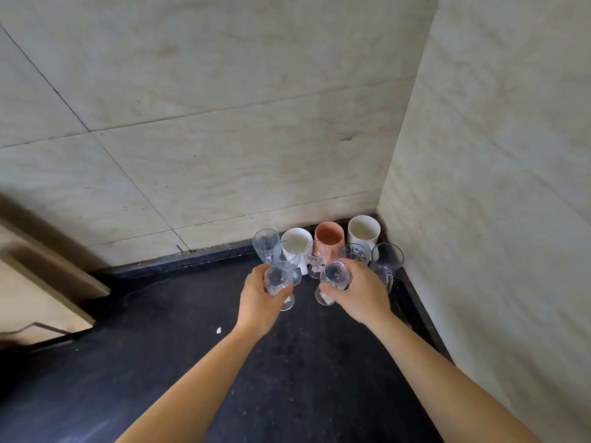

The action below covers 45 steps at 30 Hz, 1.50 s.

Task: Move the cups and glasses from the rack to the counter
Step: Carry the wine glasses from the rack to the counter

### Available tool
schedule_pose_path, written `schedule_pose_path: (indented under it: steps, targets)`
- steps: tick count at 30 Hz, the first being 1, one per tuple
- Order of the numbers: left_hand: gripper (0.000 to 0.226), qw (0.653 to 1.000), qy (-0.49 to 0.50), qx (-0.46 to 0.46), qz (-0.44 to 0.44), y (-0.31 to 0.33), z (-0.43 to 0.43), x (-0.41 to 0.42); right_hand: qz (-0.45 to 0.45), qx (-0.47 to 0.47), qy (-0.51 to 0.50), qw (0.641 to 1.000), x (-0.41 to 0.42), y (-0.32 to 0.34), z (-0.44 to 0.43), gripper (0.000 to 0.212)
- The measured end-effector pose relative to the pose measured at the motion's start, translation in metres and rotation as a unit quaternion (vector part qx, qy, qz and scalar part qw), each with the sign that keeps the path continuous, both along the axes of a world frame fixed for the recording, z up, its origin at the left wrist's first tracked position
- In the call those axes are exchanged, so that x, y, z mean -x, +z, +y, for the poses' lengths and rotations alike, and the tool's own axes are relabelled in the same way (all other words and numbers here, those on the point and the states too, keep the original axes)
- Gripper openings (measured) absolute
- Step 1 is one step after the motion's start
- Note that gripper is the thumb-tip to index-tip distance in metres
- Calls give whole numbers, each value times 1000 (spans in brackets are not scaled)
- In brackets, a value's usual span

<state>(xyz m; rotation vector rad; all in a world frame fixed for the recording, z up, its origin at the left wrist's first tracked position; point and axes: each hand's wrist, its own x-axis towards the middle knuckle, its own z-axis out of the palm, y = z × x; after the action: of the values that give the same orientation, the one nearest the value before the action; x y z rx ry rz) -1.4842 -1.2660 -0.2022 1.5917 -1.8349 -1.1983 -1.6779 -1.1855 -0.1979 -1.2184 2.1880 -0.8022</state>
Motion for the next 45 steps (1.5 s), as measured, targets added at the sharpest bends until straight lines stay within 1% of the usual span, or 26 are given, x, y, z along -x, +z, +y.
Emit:
schedule_pose_path:
  steps: [2,6,10,13,16,22,27,29,31,34,36,38,41,43,45]
  targets:
    - [58,1000,-16,-10,-15,-19,-12,-2,7,-23,2,1000,-6,-11,-13,58]
    - [50,998,-48,-30,-15,-47,-25,0,27,-47,-13,998,-15,-31,-34,60]
    - [54,997,-60,-45,-1,-65,-34,4,38,-59,-17,997,-15,-52,-48,54]
    - [56,997,-61,-43,7,-74,-38,8,56,-66,-25,996,-14,-61,-54,52]
    - [51,997,-62,-35,15,-80,-41,12,71,-72,-22,995,-12,-70,-59,51]
    - [53,997,-65,-31,23,-83,-44,20,93,-93,-15,991,-10,-79,-60,57]
    - [53,998,-58,-31,21,-89,-44,25,111,-99,-6,989,-6,-84,-63,57]
    - [55,998,-54,-32,18,-92,-43,26,125,-108,3,986,-5,-84,-64,63]
    - [58,998,-51,-34,12,-94,-43,27,139,-119,18,983,-5,-81,-64,74]
    - [59,998,-52,-35,-2,-96,-43,29,127,-132,34,982,-4,-77,-62,86]
    - [62,998,-58,-33,-18,-95,-43,29,113,-143,38,983,-1,-74,-59,88]
    - [67,997,-62,-36,-35,-90,-44,26,104,-131,33,985,2,-67,-54,87]
    - [70,996,-66,-19,-58,-73,-49,17,101,-102,23,989,9,-46,-50,78]
    - [67,996,-60,9,-68,-50,-56,12,105,-72,14,992,15,-28,-52,71]
    - [62,993,-52,61,-85,-17,-67,7,111,-24,-4,994,20,-3,-58,62]
